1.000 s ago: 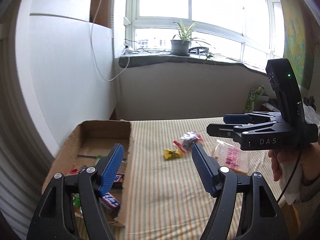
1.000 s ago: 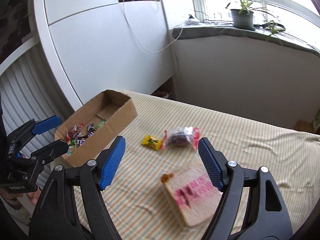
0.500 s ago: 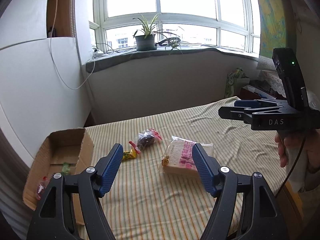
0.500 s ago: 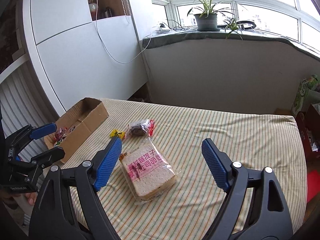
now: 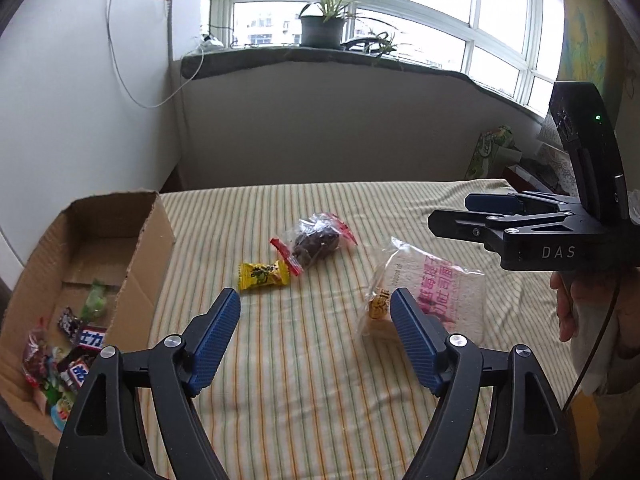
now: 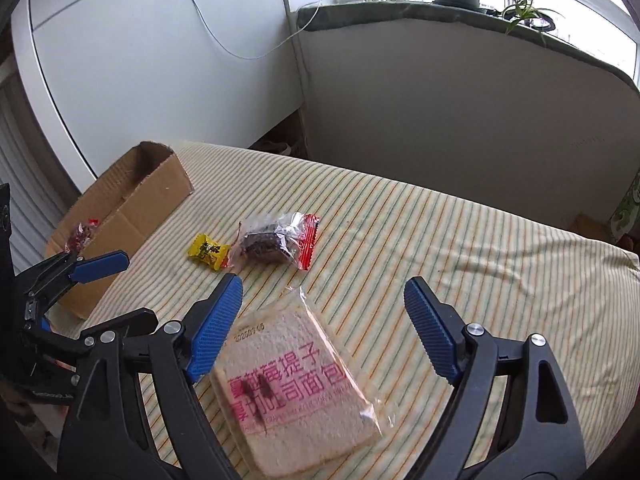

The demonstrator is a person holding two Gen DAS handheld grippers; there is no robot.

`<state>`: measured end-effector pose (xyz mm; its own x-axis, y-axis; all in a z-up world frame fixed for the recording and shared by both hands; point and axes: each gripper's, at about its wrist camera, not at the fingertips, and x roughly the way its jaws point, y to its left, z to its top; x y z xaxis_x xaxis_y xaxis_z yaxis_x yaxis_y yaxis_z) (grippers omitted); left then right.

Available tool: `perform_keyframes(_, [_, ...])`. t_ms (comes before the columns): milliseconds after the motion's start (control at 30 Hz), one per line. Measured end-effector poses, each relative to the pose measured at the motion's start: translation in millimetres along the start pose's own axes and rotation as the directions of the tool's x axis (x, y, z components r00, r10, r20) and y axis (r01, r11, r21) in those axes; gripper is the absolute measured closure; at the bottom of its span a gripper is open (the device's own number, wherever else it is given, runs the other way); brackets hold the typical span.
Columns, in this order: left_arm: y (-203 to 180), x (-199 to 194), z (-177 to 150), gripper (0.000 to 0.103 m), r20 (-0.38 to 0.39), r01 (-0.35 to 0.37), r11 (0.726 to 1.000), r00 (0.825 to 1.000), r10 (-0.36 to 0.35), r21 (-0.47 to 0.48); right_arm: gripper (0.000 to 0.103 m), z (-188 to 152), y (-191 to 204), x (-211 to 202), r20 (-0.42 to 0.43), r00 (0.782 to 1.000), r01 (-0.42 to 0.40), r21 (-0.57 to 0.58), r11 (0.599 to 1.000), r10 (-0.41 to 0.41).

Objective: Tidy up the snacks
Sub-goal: 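Lower the left tool onto the yellow candy while right tool approaches the dried-fruit packet, then grasp the yellow candy with left tool while right tool grasps the dried-fruit packet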

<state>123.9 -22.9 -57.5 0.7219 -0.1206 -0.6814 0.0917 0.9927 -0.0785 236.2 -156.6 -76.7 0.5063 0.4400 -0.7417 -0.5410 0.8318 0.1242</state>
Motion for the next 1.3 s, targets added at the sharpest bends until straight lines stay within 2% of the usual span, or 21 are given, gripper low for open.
perform_keyframes(167, [28.8, 58.1, 3.6, 0.026, -0.155, -0.014, 0.990, 0.988, -0.008, -0.139, 0.018, 23.8, 10.7, 52.6, -0.101, 0.995, -0.014, -0.073, 0.997, 0.007])
perform_keyframes(300, [43.0, 79.8, 9.1, 0.026, -0.191, -0.038, 0.976, 0.982, -0.004, -0.214, 0.018, 36.5, 19.0, 71.4, -0.141, 0.989, -0.052, -0.107, 0.993, 0.036])
perform_keyframes(600, [37.8, 89.1, 11.3, 0.026, -0.203, -0.069, 0.980, 0.979, 0.031, -0.185, 0.018, 40.1, 35.5, 92.3, -0.225, 0.973, -0.084, -0.164, 0.983, 0.045])
perform_keyframes(800, [35.3, 98.6, 11.7, 0.026, -0.202, -0.080, 0.983, 0.978, 0.046, -0.163, 0.018, 40.4, 37.0, 101.8, -0.230, 0.971, -0.106, -0.161, 0.981, 0.067])
perform_keyframes(833, [33.8, 101.0, 12.7, 0.026, -0.201, -0.082, 0.983, 0.978, 0.048, -0.162, 0.019, 40.7, 37.4, 103.6, -0.229, 0.971, -0.110, -0.160, 0.981, 0.072])
perform_keyframes(867, [33.7, 102.6, 12.9, 0.026, -0.197, -0.082, 0.984, 0.979, 0.049, -0.160, 0.025, 40.7, 38.3, 105.5, -0.232, 0.969, -0.122, -0.161, 0.979, 0.083])
perform_keyframes(900, [33.6, 104.2, 13.5, 0.026, -0.191, -0.079, 0.985, 0.980, 0.048, -0.156, 0.038, 40.3, 39.5, 107.1, -0.239, 0.967, -0.135, -0.165, 0.977, 0.093])
perform_keyframes(933, [33.1, 106.4, 14.0, 0.027, -0.185, -0.075, 0.986, 0.982, 0.047, -0.151, 0.039, 40.1, 40.8, 107.5, -0.237, 0.967, -0.133, -0.174, 0.976, 0.090])
perform_keyframes(1000, [32.6, 108.8, 14.7, 0.057, -0.171, -0.091, 0.986, 0.983, 0.067, -0.136, 0.043, 41.0, 40.8, 106.7, -0.233, 0.967, -0.145, -0.168, 0.975, 0.104])
perform_keyframes(1033, [33.6, 109.3, 15.8, 0.062, -0.169, -0.085, 0.988, 0.984, 0.062, -0.130, 0.044, 41.3, 39.9, 106.7, -0.235, 0.966, -0.151, -0.170, 0.974, 0.109])
perform_keyframes(1100, [34.6, 108.3, 16.4, 0.068, -0.161, -0.071, 0.989, 0.986, 0.050, -0.127, 0.048, 41.1, 38.5, 105.4, -0.238, 0.964, -0.161, -0.171, 0.972, 0.118])
perform_keyframes(1300, [36.3, 104.9, 15.7, 0.072, -0.154, -0.062, 0.990, 0.987, 0.042, -0.127, 0.050, 38.4, 36.6, 97.4, -0.227, 0.968, -0.152, -0.174, 0.973, 0.111])
